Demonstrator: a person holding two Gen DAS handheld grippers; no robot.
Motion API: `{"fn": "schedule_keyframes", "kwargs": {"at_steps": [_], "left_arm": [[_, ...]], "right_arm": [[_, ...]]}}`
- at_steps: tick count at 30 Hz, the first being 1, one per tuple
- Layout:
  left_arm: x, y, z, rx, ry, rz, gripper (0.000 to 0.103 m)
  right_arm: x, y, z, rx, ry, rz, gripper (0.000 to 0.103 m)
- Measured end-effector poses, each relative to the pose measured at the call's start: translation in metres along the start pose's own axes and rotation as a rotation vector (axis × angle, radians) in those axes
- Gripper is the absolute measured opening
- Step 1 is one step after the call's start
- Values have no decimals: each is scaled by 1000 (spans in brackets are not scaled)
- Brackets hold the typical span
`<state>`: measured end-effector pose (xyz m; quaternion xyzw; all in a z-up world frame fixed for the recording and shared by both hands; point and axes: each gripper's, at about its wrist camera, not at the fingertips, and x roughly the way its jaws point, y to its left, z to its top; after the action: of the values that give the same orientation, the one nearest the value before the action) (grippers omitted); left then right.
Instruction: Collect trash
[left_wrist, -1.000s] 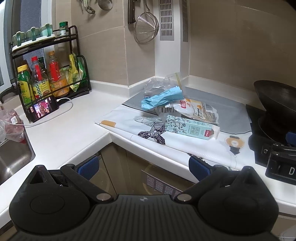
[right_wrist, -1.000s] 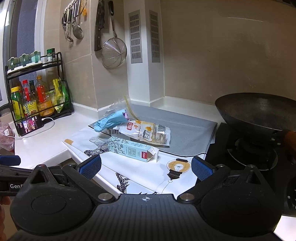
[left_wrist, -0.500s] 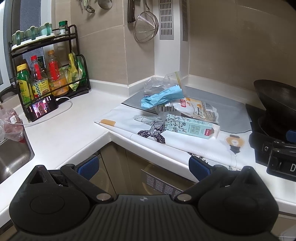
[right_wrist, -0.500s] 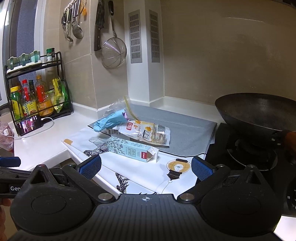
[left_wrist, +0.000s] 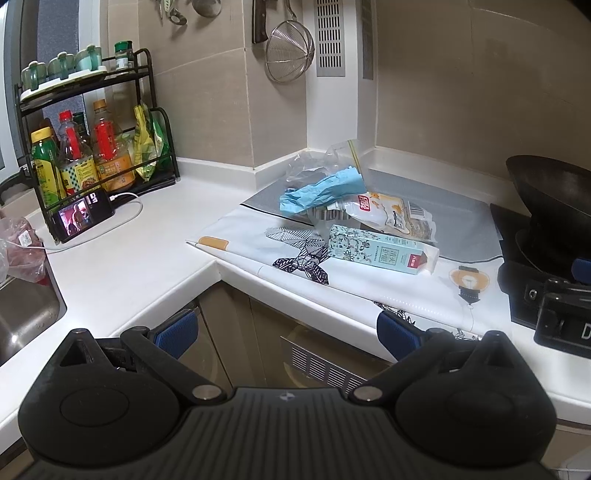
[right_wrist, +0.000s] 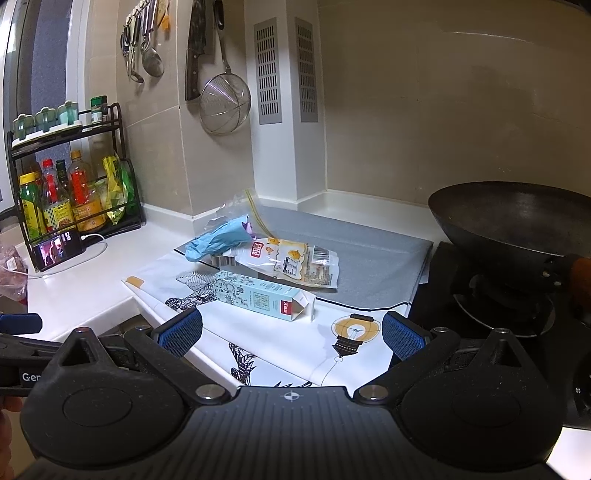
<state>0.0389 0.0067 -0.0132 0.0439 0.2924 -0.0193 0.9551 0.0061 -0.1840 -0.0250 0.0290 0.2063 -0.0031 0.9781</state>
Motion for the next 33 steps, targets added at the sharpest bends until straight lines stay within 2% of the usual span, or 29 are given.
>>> {"fn": "schedule_keyframes", "kwargs": {"at_steps": [23, 33], "left_arm": [[5, -5, 2, 13, 1, 3, 103], [18, -7, 6, 24, 15, 2, 103]], "right_arm": [[2, -4, -2, 8, 5, 0, 103], [19, -8, -2, 16, 21, 1, 103]]}}
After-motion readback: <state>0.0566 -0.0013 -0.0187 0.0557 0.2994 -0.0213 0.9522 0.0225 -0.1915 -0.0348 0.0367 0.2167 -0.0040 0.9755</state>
